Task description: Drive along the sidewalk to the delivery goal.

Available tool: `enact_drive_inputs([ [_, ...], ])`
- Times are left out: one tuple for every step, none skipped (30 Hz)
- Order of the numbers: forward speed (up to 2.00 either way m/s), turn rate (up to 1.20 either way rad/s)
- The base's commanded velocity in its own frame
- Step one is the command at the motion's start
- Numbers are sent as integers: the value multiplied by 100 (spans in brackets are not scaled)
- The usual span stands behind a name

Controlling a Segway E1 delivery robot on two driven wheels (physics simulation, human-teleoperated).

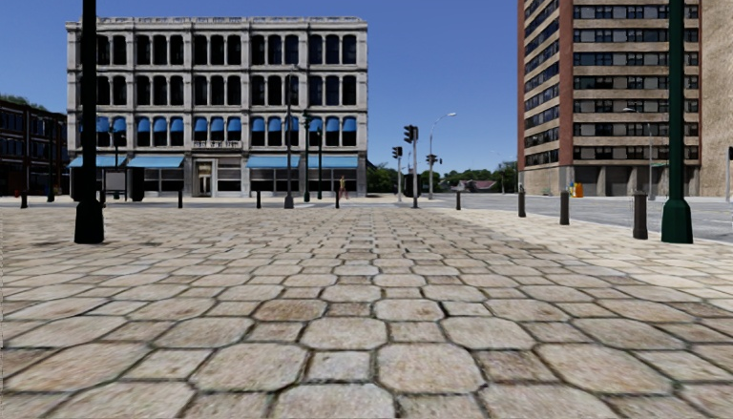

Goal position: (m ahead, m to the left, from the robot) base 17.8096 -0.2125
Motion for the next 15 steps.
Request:
enact_drive_inputs([
  [200,-12],
  [200,0],
  [200,0],
  [200,0],
  [200,0],
  [200,0],
  [200,0],
  [200,0],
  [200,0],
  [200,0],
  [200,0],
  [200,0],
  [200,0],
  [200,0],
  [200,0],
])
